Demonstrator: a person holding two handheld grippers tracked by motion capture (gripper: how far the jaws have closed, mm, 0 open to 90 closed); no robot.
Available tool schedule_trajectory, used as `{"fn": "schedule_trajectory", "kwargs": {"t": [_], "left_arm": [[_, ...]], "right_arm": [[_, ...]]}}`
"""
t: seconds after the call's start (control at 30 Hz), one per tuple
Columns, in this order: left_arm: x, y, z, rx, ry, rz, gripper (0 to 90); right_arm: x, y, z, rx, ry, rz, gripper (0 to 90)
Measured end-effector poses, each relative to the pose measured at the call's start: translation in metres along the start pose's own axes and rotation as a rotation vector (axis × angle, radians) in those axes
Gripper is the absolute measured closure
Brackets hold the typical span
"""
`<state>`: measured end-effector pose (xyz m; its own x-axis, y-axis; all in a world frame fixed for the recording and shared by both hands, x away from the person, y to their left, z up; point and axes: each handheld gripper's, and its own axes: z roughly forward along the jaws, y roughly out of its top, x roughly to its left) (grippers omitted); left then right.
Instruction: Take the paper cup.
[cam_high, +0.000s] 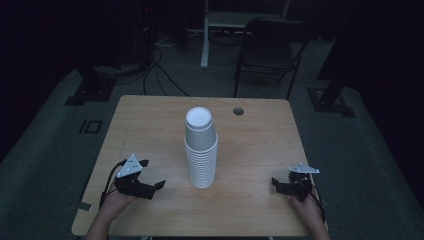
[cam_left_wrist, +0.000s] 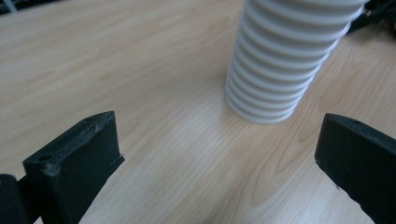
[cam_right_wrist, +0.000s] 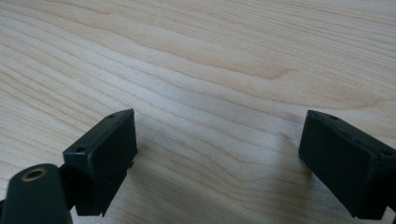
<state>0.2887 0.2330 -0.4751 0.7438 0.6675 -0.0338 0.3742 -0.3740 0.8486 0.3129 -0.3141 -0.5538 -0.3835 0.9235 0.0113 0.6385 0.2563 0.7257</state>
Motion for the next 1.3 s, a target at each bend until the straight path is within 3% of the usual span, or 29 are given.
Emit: {"fn": "schedule_trajectory", "kwargs": {"t": [0.27,0.53,0.57,0.73,1.3], "left_arm": [[-0.005,0.021,-0.003,-0.034,-0.046,0.021,0.4],[-0.023,0.048,0.002,-0.052,-0.075,0.092,0.4],[-0.027,0.055,0.003,-0.052,-0.073,0.119,0.3],[-0.029,0.064,0.004,-0.076,-0.109,0.115,0.4],[-0.037,0.112,0.011,-0.154,-0.17,0.183,0.4]], "right_arm": [[0.0,0.0,0.0,0.0,0.0,0.002,10.7],[0.0,0.0,0.0,0.002,0.0,0.002,10.7],[0.0,0.0,0.0,0.001,0.0,0.002,10.7],[0.0,0.0,0.0,0.001,0.0,0.002,10.7],[0.0,0.0,0.0,0.001,0.0,0.002,10.7]]}}
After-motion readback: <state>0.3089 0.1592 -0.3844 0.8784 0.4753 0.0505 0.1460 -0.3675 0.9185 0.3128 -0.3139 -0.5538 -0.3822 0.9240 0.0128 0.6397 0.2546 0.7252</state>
